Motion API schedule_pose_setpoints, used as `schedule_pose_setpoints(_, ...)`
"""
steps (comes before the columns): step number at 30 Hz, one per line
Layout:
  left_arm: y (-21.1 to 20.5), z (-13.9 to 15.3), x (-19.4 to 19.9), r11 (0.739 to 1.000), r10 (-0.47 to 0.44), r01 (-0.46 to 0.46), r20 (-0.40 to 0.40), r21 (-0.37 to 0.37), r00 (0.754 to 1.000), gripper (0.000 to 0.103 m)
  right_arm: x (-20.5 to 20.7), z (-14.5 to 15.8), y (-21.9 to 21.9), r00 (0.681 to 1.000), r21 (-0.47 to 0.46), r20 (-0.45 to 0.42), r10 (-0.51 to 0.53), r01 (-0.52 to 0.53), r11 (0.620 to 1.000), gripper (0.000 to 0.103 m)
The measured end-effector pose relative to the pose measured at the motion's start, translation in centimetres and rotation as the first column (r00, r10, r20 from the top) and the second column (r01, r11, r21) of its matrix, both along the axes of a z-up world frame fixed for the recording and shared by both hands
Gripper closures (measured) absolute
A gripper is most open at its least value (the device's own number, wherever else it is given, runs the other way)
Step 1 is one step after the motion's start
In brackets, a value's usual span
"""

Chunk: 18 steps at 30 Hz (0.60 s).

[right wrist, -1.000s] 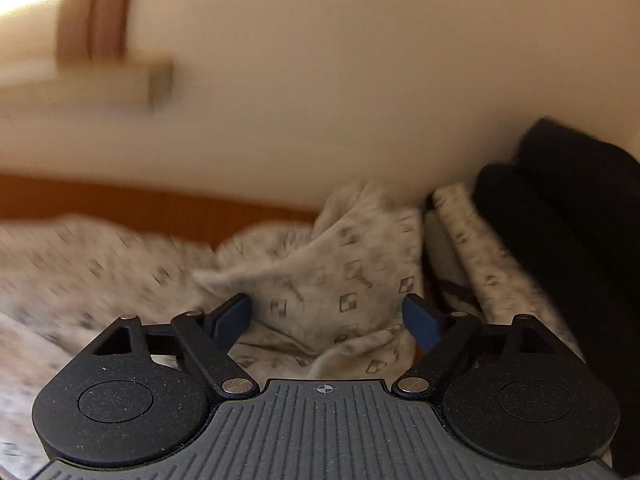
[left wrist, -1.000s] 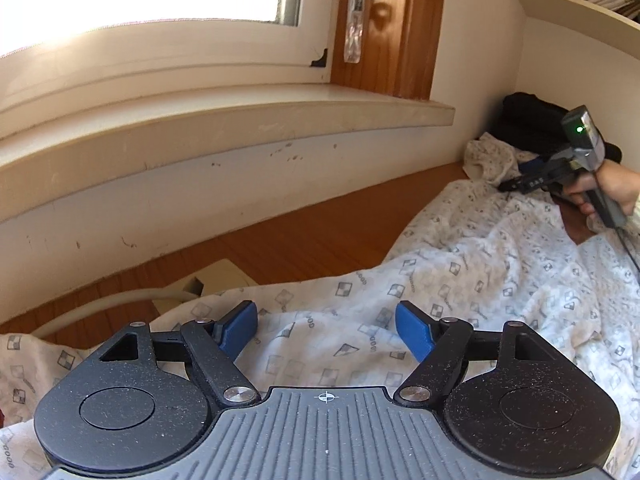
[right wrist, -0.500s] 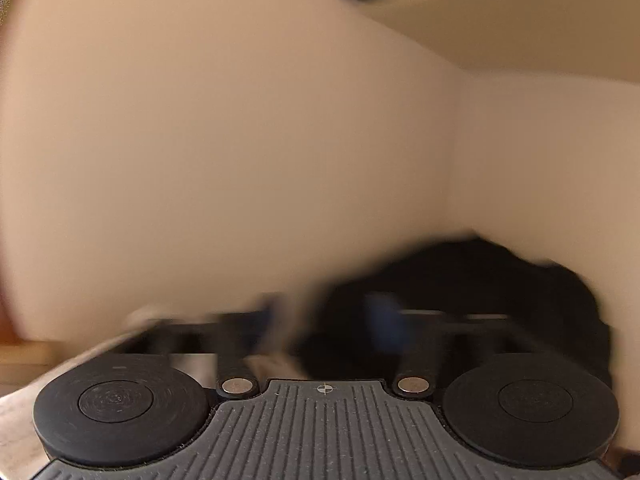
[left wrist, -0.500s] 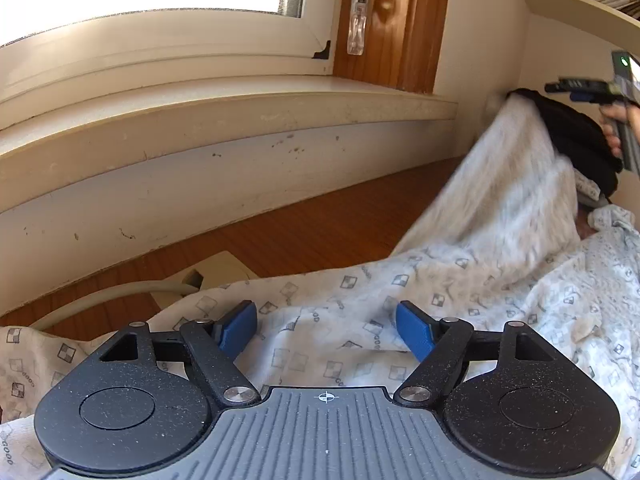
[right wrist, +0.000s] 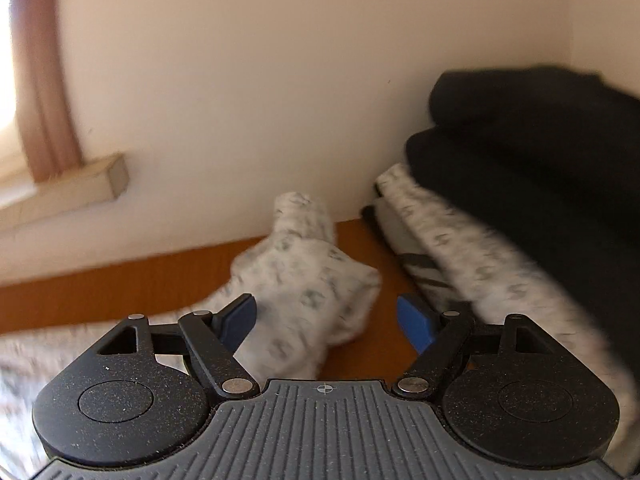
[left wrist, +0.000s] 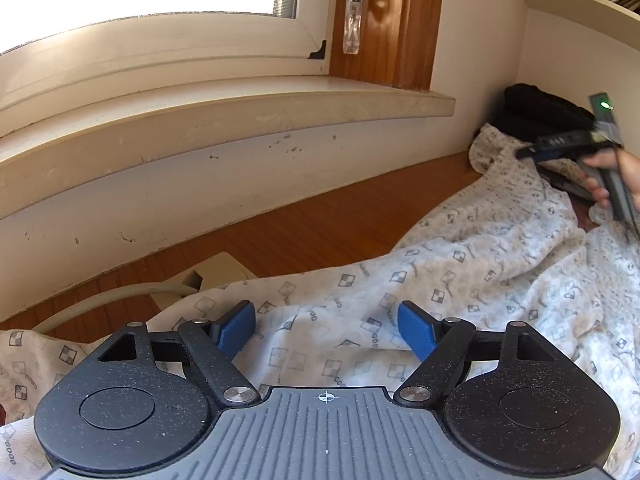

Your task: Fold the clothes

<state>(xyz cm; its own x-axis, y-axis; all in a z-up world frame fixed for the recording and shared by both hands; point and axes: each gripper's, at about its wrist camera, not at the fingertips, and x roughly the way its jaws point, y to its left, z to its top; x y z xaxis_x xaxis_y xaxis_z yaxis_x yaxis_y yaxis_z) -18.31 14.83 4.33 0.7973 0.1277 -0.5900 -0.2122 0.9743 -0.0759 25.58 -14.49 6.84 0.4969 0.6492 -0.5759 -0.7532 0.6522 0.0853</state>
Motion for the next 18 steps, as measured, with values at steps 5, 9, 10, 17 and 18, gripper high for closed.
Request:
schedule_pose_setpoints(5, 0.0, 0.0, 0.1, 1.0, -0.001, 0.001, -0.003, -0.002, 1.0, 0.022, 0.7, 0.1, 2.9, 0.999, 0.009, -0.031, -0.038, 0.039, 0.999, 0.025)
schedule_pose_setpoints(9, 0.1, -0.1, 0.0, 1.0, -0.003, 0.003, -0.004, -0.007, 1.0, 0.021, 0.2, 0.2, 4.1, 0.999, 0.026, -0.044, 0.029, -0.028, 0.999, 0.084)
schedule_pose_setpoints(10, 0.1, -0.1, 0.0, 1.0, -0.003, 0.003, -0.005, -0.008, 1.0, 0.021, -0.4, 0.4, 4.3, 0.996, 0.047, -0.049, 0.073, -0.071, 0.996, 0.085)
schedule_pose_setpoints(17, 0.2, -0.2, 0.1, 1.0, -0.007, 0.007, -0.009, -0.008, 1.0, 0.02, -5.2, 2.1, 5.0, 0.889, 0.093, -0.051, 0.455, -0.449, 0.889, 0.063)
schedule_pose_setpoints(18, 0.2, -0.2, 0.1, 1.0, -0.008, 0.008, -0.009, -0.008, 1.0, 0.02, -5.1, 2.4, 4.5, 0.898, 0.102, -0.034, 0.438, -0.433, 0.896, 0.061)
